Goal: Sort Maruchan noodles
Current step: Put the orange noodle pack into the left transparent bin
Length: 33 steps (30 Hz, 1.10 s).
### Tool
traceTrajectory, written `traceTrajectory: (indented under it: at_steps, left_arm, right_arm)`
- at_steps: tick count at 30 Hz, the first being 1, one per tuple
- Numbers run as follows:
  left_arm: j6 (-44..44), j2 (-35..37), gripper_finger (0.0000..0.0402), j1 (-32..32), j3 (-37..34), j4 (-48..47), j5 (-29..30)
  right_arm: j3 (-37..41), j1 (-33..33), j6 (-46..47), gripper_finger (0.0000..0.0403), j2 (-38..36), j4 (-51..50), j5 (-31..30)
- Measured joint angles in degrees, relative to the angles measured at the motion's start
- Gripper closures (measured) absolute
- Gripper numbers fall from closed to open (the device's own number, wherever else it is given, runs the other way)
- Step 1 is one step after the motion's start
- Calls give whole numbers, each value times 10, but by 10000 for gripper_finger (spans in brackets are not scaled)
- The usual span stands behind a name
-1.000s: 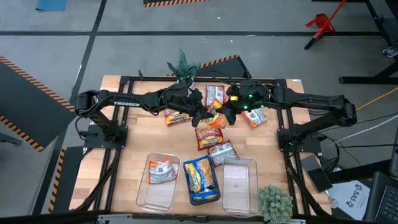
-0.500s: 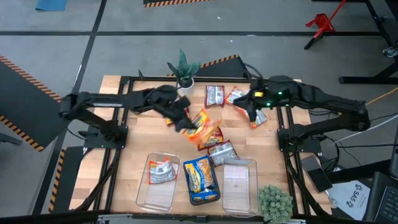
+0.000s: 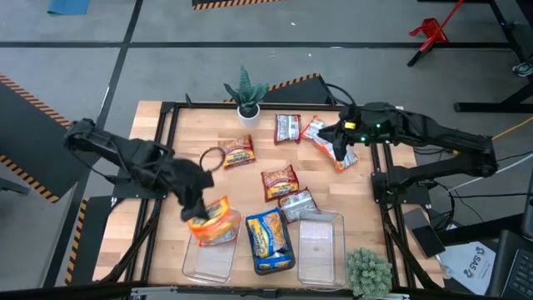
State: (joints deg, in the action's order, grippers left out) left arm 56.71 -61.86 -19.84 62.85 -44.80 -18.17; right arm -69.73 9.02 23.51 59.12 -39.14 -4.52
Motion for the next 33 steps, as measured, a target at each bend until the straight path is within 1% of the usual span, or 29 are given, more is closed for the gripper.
traceTrajectory:
  at_steps: [3, 12, 16, 23, 26, 33]
  left_arm:
    - [-15, -21, 322, -19, 0, -16, -15]
    - [-34, -100, 322, -50, 0, -11, -75]
    - [-62, -128, 322, -62, 0, -9, -100]
    - [-137, -186, 322, -61, 0, 3, -125]
    - [-163, -208, 322, -55, 0, 27, -148]
    - [-218, -246, 322, -53, 0, 29, -192]
  right_arm:
    - [0, 0, 0, 345, 5, 1, -4]
    - [1, 0, 0, 345, 25, -13, -4]
    - [1, 0, 0, 345, 30, -23, -5]
    - [1, 0, 1, 345, 29, -29, -4]
    - [1, 0, 2, 345, 29, -30, 6]
    - [1, 0, 1, 345, 29, -30, 6]
